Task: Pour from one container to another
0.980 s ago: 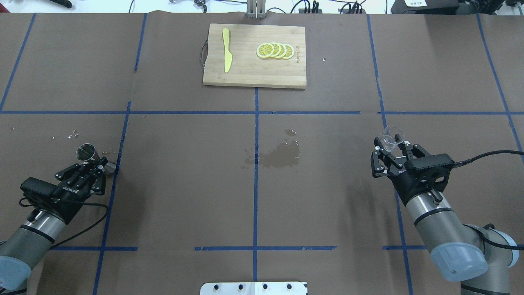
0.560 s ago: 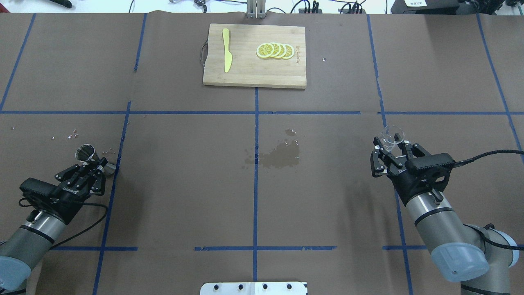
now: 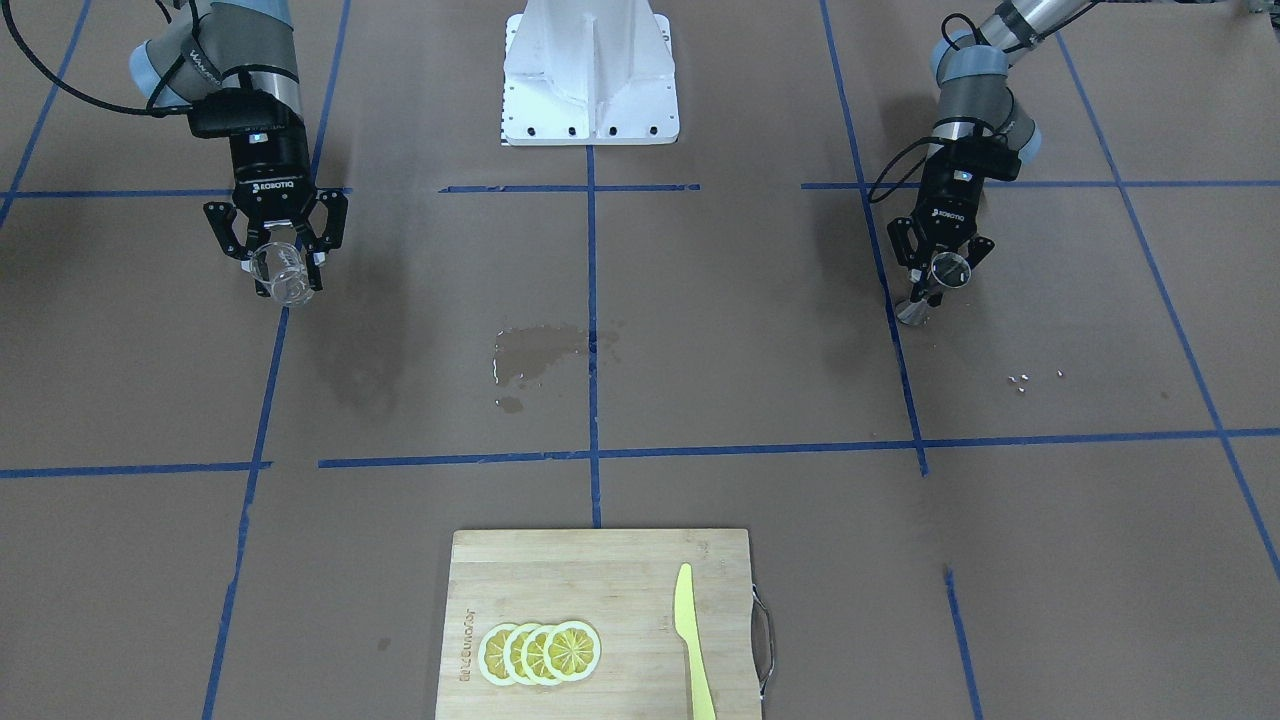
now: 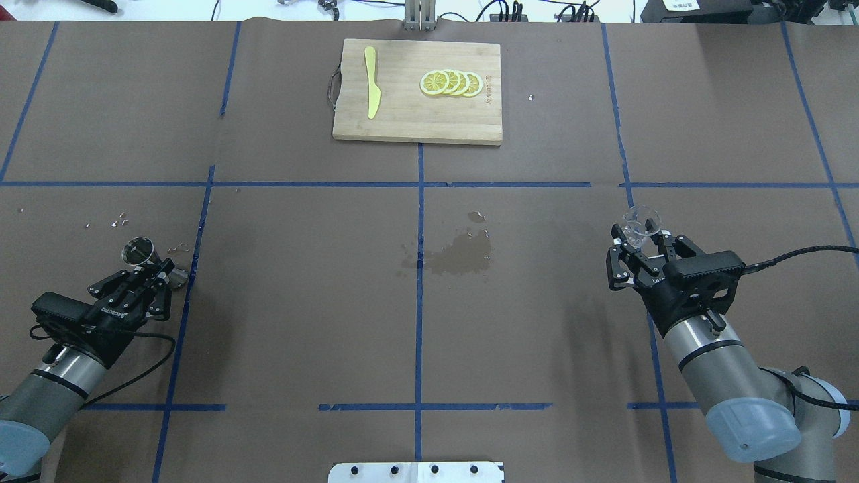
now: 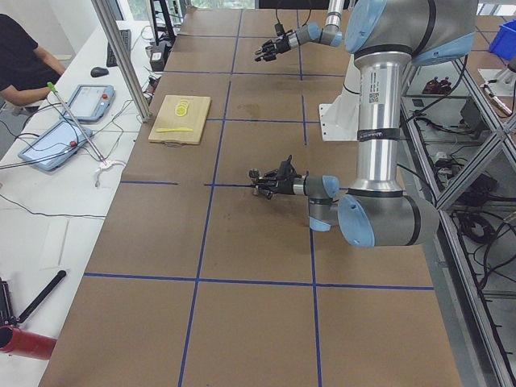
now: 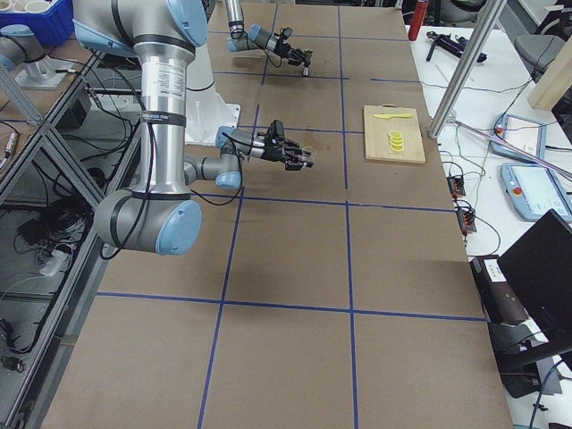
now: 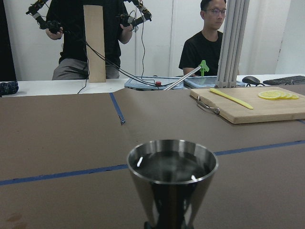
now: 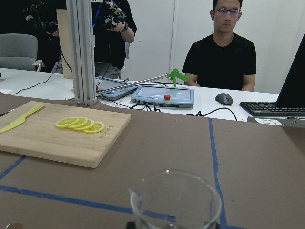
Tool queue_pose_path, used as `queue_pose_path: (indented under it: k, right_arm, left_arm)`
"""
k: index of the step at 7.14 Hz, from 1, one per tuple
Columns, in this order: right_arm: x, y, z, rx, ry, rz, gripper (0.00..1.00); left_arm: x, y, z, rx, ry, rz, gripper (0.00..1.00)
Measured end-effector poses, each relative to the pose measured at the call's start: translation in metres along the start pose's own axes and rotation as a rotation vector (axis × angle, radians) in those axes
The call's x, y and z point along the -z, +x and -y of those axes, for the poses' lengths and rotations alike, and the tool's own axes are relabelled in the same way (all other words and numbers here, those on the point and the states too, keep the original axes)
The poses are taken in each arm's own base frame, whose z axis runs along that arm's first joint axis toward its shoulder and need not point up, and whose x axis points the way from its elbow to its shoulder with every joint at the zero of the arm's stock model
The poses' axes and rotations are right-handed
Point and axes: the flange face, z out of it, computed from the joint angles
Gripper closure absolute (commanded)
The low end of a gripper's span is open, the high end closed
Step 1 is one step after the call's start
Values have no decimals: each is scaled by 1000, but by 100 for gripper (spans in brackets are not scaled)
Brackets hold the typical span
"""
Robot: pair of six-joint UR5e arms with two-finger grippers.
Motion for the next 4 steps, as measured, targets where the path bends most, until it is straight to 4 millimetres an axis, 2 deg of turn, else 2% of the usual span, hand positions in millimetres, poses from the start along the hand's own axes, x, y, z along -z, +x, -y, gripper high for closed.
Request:
queue_pose_path:
  k: [3,4]
  right_arm:
    - [-1,-8,4,-14,6,7,100]
    - [-1,-9,4,-15,6,8,100]
  left_arm:
    - [0,-1,-1,-1,-2,0,71]
    - [0,-1,-1,-2,-4,-1,55]
